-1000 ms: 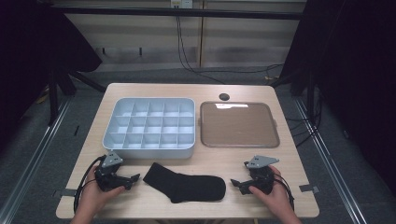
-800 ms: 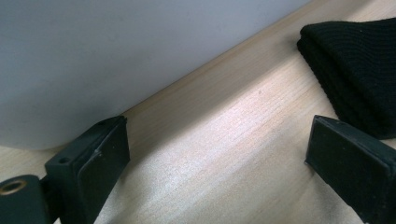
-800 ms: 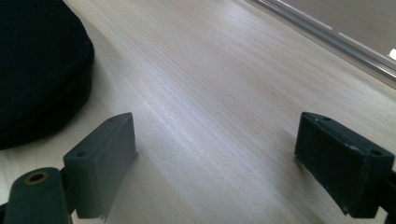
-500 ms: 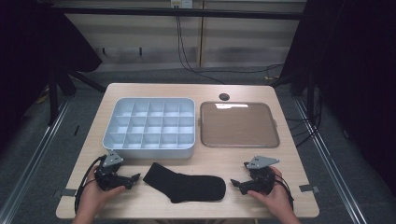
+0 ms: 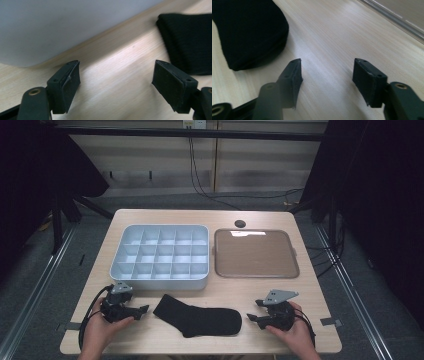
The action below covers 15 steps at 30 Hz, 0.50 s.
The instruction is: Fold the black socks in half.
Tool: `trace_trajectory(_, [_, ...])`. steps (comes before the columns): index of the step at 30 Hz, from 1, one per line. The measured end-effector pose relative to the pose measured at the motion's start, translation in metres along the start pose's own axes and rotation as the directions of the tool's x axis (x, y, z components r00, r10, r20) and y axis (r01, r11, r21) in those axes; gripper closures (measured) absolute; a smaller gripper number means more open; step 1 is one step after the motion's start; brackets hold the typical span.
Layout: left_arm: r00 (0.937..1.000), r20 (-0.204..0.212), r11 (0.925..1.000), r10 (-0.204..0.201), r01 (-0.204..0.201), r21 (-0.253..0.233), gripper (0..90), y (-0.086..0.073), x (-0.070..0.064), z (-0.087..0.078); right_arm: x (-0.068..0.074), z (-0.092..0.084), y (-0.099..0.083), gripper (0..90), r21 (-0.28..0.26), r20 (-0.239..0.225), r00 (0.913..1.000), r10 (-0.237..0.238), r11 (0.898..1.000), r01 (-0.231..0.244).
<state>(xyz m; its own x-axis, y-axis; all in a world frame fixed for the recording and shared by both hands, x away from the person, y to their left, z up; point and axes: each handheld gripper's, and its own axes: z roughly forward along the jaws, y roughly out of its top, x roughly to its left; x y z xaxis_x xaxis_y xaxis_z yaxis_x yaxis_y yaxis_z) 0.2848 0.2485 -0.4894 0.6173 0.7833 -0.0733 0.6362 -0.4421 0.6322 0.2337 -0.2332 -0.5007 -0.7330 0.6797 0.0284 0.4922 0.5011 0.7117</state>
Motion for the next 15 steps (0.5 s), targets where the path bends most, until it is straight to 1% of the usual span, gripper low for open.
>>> trace_trajectory(3, [0.9998,0.009,0.9998,-0.018,0.018,-0.001,23.9,0.003,-0.003,-0.003,0.001,-0.001,0.001,50.5,-0.003,-0.018,0.9998,0.003,1.000,-0.003])
trace_trajectory(5, [0.9992,0.018,0.9993,-0.037,0.037,-0.007,25.1,0.005,-0.005,-0.005,0.002,-0.003,0.002,57.5,-0.002,-0.034,0.9994,-0.004,1.000,0.004])
trace_trajectory(6, [0.9991,0.019,0.9993,-0.037,0.037,-0.007,26.0,0.006,-0.006,-0.006,0.003,-0.003,0.003,59.8,0.000,-0.043,0.9990,-0.009,1.000,0.009])
trace_trajectory(7, [0.9991,0.022,0.9993,-0.037,0.037,-0.004,26.4,0.007,-0.008,-0.007,0.005,-0.003,0.003,62.3,0.002,-0.048,0.9987,-0.020,1.000,0.020])
trace_trajectory(10, [0.9996,0.022,0.9997,-0.017,0.017,0.016,27.6,0.009,-0.011,-0.009,0.010,-0.003,0.005,69.8,0.002,-0.069,0.9965,-0.046,0.999,0.046])
trace_trajectory(12, [0.9991,0.033,0.9996,-0.026,0.026,0.014,27.6,0.010,-0.013,-0.008,0.013,-0.003,0.007,74.8,0.007,-0.083,0.9938,-0.074,0.997,0.075])
trace_trajectory(14, [0.9986,0.045,0.9993,-0.028,0.027,0.027,28.2,0.011,-0.014,-0.009,0.016,-0.003,0.008,79.8,0.006,-0.088,0.9918,-0.093,0.996,0.093])
trace_trajectory(15, [0.9981,0.050,0.9992,-0.036,0.035,0.021,28.2,0.012,-0.015,-0.008,0.018,-0.003,0.009,82.1,0.006,-0.094,0.9906,-0.099,0.995,0.100])
